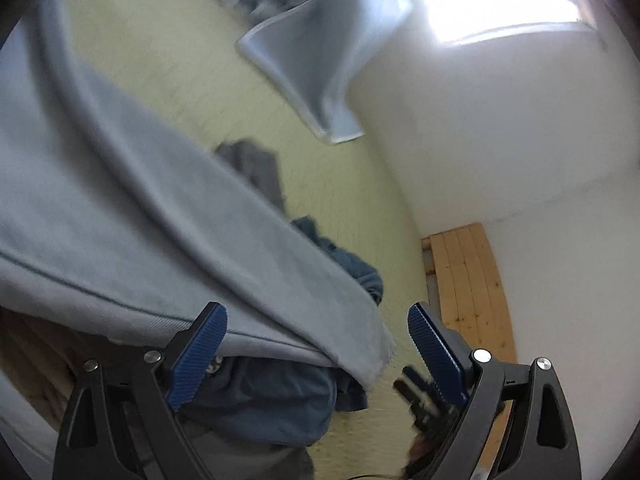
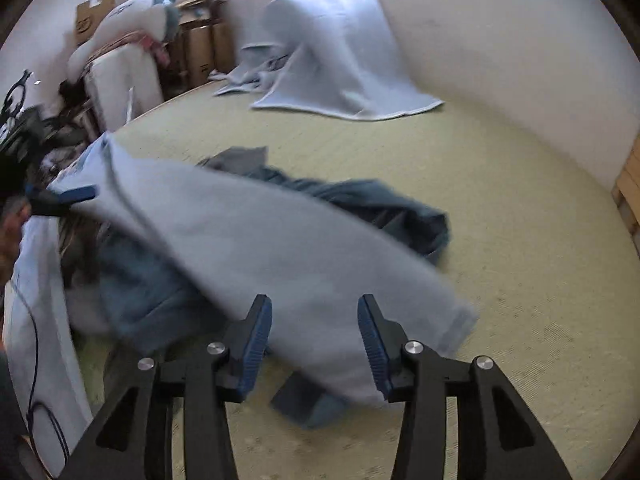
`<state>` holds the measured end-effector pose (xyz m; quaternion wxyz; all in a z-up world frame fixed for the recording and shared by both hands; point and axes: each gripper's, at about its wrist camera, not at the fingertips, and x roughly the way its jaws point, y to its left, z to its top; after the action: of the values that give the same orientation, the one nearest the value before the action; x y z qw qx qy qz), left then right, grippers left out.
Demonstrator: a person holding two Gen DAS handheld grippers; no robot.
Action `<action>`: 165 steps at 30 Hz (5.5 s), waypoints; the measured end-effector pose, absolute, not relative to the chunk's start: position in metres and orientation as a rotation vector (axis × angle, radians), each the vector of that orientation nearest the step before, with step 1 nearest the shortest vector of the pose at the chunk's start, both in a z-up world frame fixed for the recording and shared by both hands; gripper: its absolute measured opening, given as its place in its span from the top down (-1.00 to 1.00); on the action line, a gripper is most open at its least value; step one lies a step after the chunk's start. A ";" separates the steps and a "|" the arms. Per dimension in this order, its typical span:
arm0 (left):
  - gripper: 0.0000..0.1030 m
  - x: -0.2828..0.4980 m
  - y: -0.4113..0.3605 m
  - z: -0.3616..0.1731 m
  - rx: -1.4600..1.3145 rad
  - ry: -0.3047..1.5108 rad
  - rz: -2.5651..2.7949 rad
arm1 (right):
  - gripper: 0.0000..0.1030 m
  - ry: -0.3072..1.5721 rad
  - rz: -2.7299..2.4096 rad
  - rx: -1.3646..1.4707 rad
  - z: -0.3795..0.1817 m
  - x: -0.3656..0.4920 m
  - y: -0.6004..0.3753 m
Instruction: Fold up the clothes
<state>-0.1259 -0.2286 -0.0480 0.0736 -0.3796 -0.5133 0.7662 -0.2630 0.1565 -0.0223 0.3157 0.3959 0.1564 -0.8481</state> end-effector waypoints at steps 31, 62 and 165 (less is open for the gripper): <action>0.99 -0.170 -0.248 -0.063 -1.309 -1.776 2.316 | 0.93 0.906 -2.228 0.917 -0.060 -0.259 0.154; -0.67 -0.083 -0.236 0.033 -0.920 -1.028 2.842 | -0.23 0.426 -2.625 1.048 0.018 -0.409 0.146; -0.99 0.216 -0.472 0.263 -0.441 -1.103 3.080 | -0.79 -0.146 -2.459 0.471 0.267 0.039 0.197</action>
<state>0.2155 -0.4723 0.2630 -0.0795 -0.1330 -0.3330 0.9301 0.0387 0.1973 0.2668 0.3117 0.1783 -0.0553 -0.9317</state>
